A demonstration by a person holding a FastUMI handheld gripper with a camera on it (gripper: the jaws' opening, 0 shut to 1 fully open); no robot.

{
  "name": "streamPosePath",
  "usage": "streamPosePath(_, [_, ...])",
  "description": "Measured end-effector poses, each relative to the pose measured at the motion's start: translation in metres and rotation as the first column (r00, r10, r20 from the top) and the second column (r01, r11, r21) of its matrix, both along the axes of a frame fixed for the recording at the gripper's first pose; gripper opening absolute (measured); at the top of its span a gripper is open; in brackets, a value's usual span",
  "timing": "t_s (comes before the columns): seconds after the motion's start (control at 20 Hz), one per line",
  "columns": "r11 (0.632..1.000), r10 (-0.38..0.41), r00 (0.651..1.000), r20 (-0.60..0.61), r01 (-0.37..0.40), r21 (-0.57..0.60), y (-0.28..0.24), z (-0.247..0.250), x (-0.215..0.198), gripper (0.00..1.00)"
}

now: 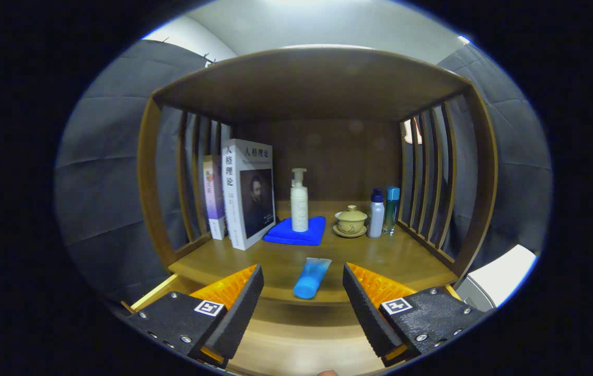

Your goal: Pull open the drawer, take out the items inside it, and place them on the countertop above the cabinet.

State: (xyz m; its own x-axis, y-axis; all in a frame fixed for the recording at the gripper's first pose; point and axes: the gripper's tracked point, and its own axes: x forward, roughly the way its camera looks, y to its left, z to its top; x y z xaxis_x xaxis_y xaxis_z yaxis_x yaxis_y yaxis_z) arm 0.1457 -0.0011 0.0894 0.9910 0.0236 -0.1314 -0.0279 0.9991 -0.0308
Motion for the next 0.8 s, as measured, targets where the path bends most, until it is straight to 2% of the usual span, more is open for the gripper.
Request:
streamPosePath(0.15, [0.999,0.039,0.997,0.06,-0.037,-0.031,0.014,0.004,-0.038,0.94])
streamPosePath(0.4, [0.999,0.018,0.988,0.154,-0.013,-0.03,0.018,0.003,-0.086,0.94])
streamPosePath(0.8, [0.997,0.058,0.984,0.166,-0.049,-0.059,0.022,-0.03,-0.158,0.94])
